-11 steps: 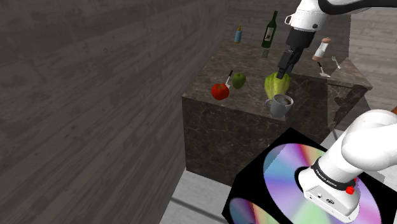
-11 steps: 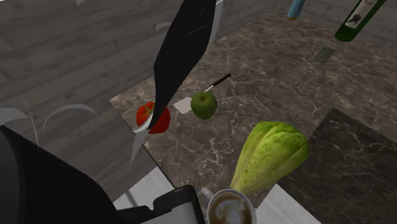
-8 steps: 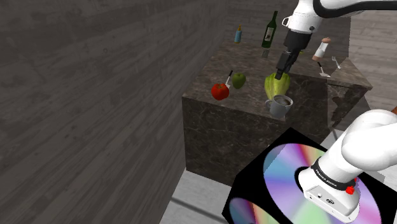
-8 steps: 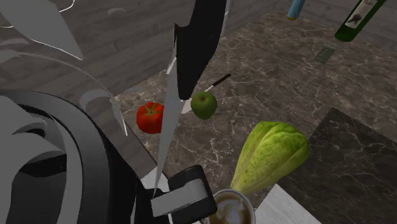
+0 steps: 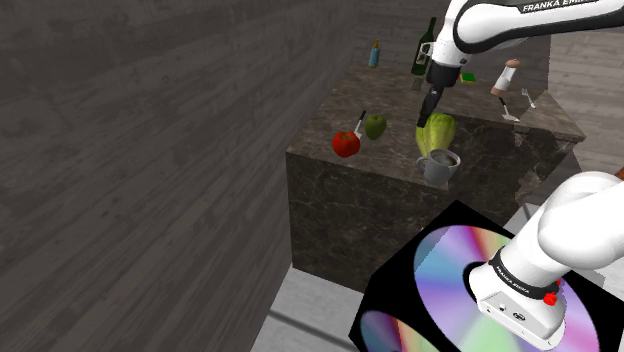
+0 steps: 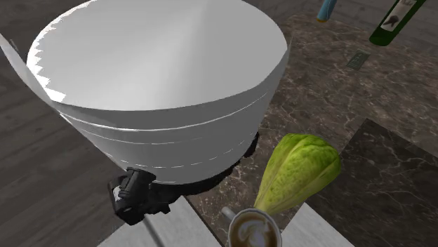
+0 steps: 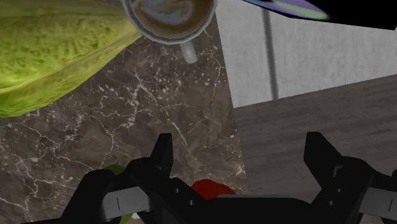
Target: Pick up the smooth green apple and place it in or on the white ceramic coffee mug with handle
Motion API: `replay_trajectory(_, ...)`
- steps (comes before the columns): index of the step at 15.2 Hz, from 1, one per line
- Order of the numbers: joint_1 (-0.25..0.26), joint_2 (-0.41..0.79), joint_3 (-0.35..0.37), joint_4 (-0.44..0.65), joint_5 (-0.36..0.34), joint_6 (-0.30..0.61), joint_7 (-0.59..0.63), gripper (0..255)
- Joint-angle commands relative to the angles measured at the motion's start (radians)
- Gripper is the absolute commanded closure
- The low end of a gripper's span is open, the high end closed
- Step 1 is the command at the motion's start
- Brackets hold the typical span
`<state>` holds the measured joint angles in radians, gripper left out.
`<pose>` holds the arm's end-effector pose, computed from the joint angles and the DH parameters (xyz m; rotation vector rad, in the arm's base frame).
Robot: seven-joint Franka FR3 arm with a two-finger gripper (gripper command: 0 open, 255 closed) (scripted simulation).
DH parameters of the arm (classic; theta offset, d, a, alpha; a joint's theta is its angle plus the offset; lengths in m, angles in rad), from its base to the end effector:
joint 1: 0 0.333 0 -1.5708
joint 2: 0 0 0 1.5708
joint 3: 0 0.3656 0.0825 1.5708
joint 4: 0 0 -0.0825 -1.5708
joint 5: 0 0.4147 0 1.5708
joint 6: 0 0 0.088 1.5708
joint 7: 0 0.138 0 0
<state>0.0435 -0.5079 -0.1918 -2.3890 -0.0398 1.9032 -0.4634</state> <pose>0.4011 -0.0704 0.5043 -3.0453 -0.5398 -0.0467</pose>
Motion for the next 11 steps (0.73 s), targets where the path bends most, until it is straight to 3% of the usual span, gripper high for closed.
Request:
replay_trajectory(1, 0.009, 0.069, -0.028, 0.022, -0.009, 0.061, -0.072, 0)
replay_trajectory(11, 0.05, 0.435, -0.122, 0.213, 0.047, 0.29, -0.42, 0)
